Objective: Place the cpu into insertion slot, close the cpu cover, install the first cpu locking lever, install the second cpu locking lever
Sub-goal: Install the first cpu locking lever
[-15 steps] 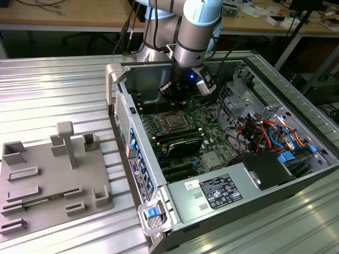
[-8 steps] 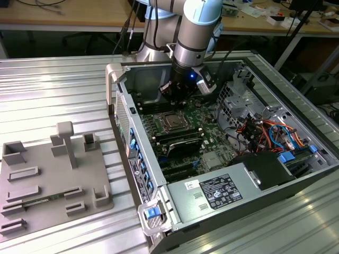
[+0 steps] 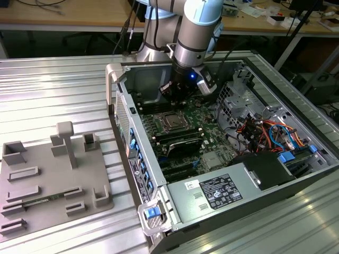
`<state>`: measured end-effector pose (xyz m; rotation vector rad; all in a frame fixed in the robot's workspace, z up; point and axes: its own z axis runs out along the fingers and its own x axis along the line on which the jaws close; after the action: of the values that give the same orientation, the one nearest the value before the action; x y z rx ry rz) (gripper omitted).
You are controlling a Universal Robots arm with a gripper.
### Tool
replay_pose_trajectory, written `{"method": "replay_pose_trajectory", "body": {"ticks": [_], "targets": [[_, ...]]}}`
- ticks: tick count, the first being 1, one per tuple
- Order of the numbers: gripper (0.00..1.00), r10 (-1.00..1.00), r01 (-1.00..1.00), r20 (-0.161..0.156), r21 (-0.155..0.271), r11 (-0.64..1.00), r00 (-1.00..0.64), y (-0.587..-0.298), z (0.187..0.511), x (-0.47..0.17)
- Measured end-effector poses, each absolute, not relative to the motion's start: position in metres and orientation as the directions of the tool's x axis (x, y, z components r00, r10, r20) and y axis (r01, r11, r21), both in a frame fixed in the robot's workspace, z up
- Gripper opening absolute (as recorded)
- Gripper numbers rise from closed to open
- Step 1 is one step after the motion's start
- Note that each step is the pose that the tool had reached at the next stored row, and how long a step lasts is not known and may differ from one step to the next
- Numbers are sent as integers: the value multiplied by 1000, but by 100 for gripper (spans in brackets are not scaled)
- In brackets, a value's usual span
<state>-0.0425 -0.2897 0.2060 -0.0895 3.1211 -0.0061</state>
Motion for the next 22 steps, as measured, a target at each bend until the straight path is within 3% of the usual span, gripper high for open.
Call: {"method": "replay_pose_trajectory", "body": {"ticks": [22], "targets": [[11,-57,-57,-19,-5,998,-998,-292,201,-42]]}}
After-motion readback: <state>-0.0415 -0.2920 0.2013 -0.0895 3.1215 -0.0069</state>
